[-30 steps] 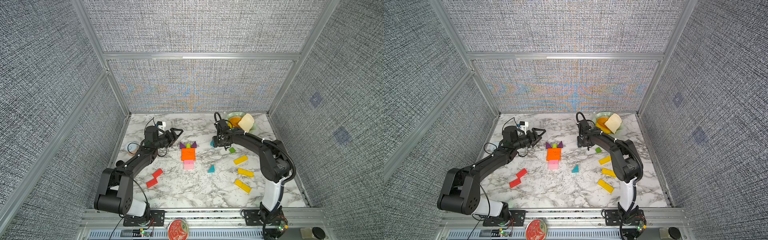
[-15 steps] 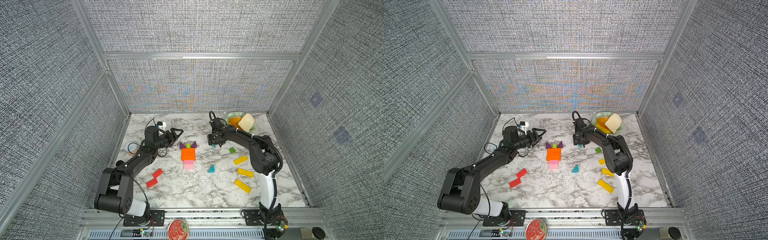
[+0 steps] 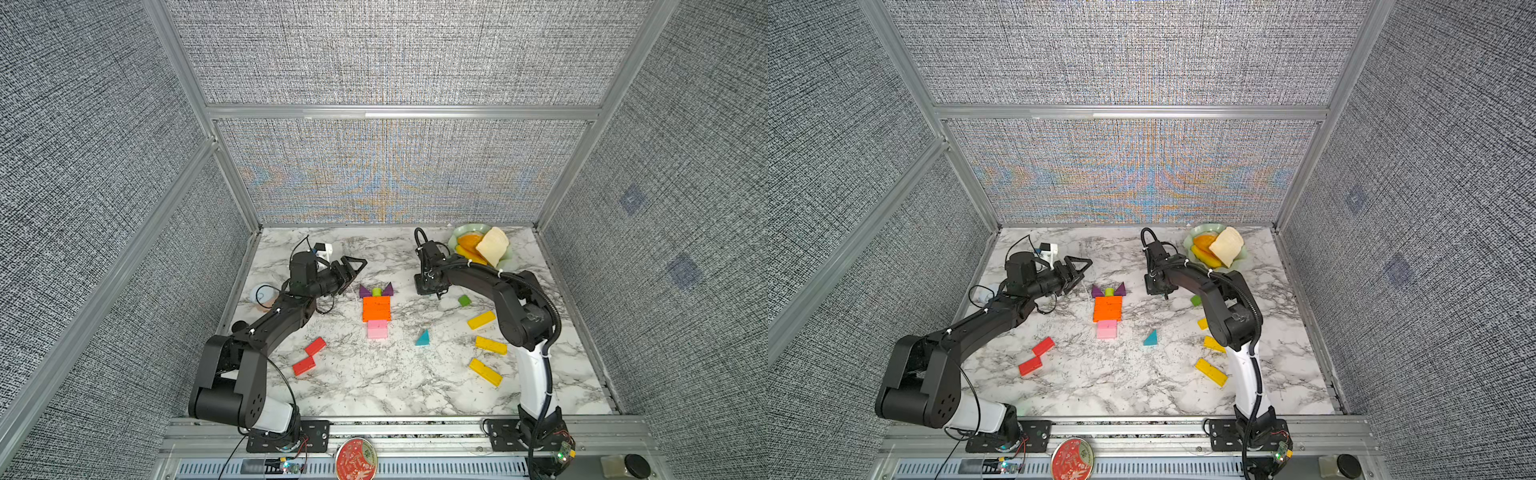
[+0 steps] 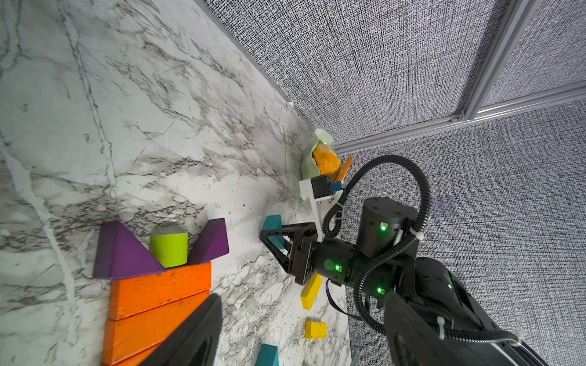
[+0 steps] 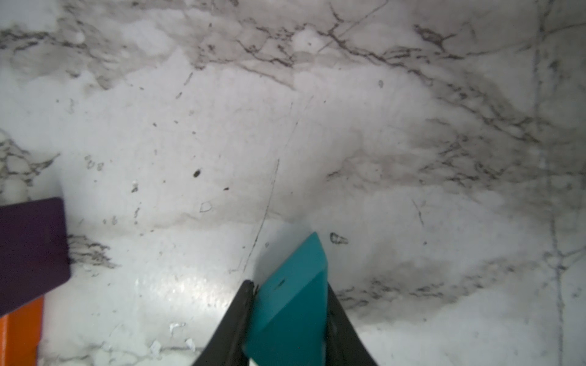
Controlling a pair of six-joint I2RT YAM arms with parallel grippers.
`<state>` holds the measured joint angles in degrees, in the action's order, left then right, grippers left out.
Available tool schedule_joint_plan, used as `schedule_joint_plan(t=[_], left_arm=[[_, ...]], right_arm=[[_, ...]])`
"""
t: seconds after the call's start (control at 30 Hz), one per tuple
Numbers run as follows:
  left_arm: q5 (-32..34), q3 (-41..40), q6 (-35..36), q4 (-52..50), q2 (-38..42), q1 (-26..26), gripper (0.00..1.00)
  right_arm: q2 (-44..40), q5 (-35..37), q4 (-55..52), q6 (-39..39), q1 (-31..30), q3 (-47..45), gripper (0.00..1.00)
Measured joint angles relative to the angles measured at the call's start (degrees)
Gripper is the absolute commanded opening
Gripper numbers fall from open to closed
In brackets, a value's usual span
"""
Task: Assemble a carrot with building blocks
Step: Adjust the building block at the center of the board.
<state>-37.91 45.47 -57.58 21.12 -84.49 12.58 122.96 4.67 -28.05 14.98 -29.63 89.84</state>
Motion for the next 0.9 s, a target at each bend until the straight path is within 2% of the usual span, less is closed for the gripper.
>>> schedule_joint_plan(t=[0.3,0.53,0.9], left_arm=[[-0.2,0.2,0.1,0.0,-0.7,0.2,0.81],[-0.7,0.2,0.1,0.0,-0.9,0.4,0.81],[-0.7,0.2,0.1,0.2,-0.9,0.5,0.81]], right_arm=[[-3.4,-0.3,2.3,-5.1,-1.4,-3.7,0.27],[-5.0,-4.9,4.0,-12.9,-3.1,-6.3,0.27],[0.3,-6.0,2.0,-20.8,-3.0,-0.5,0.28]])
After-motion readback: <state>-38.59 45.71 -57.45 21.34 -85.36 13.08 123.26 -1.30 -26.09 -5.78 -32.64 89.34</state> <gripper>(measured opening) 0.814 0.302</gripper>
